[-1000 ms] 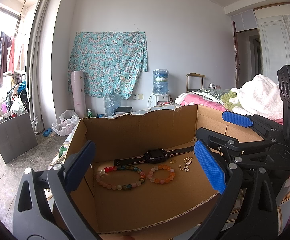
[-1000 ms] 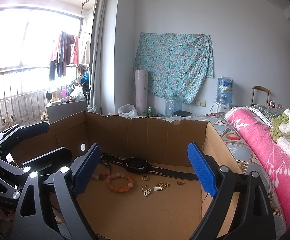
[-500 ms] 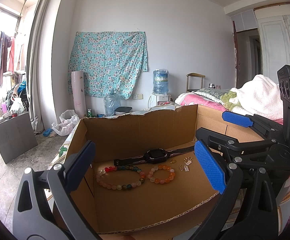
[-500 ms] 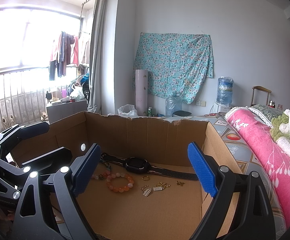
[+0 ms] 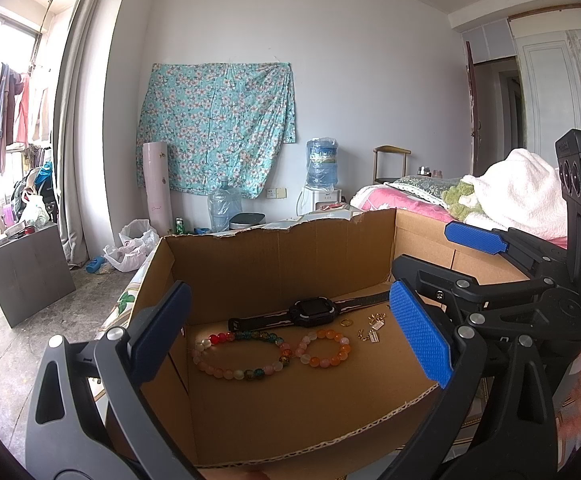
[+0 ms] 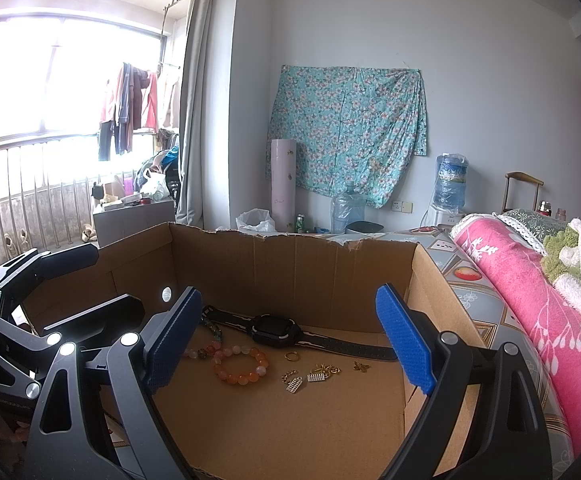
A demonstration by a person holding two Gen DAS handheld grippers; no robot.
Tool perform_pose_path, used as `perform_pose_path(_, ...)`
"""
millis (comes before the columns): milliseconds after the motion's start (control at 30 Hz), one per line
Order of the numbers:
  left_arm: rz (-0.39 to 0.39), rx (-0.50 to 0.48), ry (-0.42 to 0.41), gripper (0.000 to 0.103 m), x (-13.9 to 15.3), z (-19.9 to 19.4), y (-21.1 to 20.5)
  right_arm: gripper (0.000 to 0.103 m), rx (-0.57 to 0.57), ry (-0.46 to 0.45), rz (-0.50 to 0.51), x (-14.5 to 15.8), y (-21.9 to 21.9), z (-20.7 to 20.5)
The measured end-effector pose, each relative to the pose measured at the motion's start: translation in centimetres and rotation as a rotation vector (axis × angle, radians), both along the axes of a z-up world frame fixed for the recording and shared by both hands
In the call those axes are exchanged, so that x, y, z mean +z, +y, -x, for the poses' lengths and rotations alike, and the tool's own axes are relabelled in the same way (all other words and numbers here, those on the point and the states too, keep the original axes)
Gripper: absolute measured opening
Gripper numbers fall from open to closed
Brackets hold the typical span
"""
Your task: Organize jewelry
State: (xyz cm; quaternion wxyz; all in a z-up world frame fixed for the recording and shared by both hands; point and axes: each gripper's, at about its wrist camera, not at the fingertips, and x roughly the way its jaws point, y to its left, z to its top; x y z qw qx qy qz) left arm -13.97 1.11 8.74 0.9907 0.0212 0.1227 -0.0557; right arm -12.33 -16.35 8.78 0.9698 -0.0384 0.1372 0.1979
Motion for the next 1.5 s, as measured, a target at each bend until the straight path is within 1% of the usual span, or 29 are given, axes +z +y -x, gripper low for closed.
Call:
perform_pose_path(700,-0.001,0.003,-0.001,0.095,-0.1,0.2,-0.1,0.087,0.0,0.007,0.001,0.0,0.1,0.3)
perform_pose_path(833,-0.002,0.001,0.001,0.095,-0.1,0.3,-0.4,0.087,0.008,0.045,0.009,0.2,0.2,0.5)
perform_pose_path(1000,-0.004,-0.002,0.006,0.096,-0.2,0.3,-0.5,0.086,0.019,0.155,0.028,0.4,0.2,-0.6)
perform_pose_path(1067,-0.001,0.002,0.031,0.096,-0.1,0.1,-0.5,0.086,0.018,0.219,0.039,0.5,0.3,-1.2)
perform_pose_path(1100,0.004,0.003,0.057,0.096,0.0,0.0,-0.5,0.086,0.019,0.246,0.044,0.5,0.3,-1.5)
perform_pose_path(1200,0.014,-0.004,0.155,0.096,0.4,-0.8,-0.4,0.086,0.022,0.291,0.053,0.4,0.1,-1.9)
perform_pose_path(1333,0.007,0.007,0.235,0.095,0.7,-1.2,-0.4,0.086,0.019,0.348,0.064,0.3,0.1,-2.4)
perform_pose_path(1500,0.002,0.017,0.283,0.095,0.8,-1.4,-0.5,0.086,0.028,0.395,0.075,0.3,0.1,-2.8)
